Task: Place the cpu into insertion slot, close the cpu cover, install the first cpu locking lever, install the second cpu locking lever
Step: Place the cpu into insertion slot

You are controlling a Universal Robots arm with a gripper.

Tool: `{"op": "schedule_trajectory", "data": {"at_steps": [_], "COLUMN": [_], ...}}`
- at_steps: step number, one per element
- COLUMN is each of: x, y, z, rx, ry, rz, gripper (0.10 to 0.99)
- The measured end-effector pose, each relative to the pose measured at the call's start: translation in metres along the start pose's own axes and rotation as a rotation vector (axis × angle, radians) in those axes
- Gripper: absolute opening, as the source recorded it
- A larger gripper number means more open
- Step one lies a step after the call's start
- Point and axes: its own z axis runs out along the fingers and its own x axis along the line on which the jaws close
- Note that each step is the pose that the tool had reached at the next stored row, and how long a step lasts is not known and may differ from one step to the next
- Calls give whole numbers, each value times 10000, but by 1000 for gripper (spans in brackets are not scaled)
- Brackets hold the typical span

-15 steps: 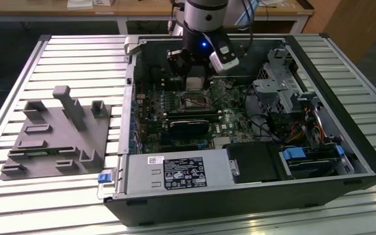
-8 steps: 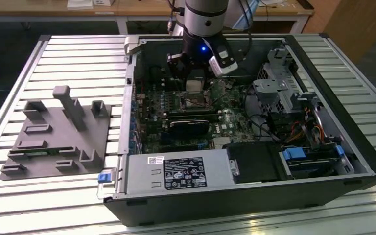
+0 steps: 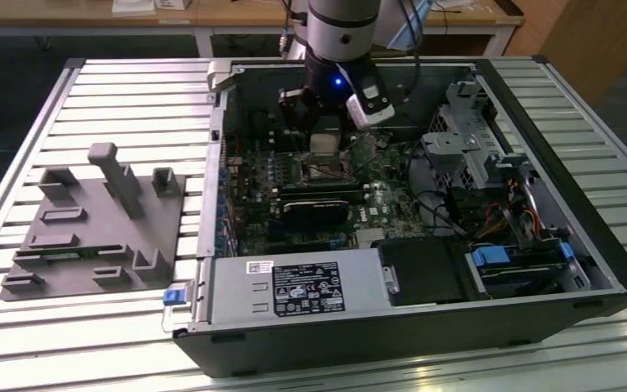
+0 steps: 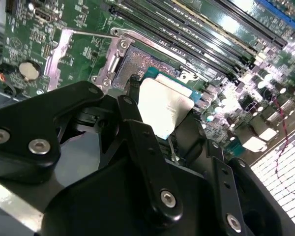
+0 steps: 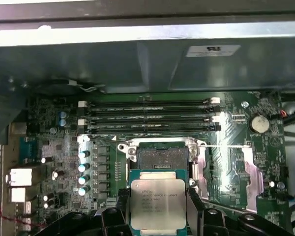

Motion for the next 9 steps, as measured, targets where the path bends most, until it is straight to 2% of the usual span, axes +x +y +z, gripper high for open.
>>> {"op": "schedule_trajectory", "data": {"at_steps": [9], "x": [0], "y": [-1], "z": [6], "rx": [15], "ry": [-115], "rz": [1263], "gripper": [537]}}
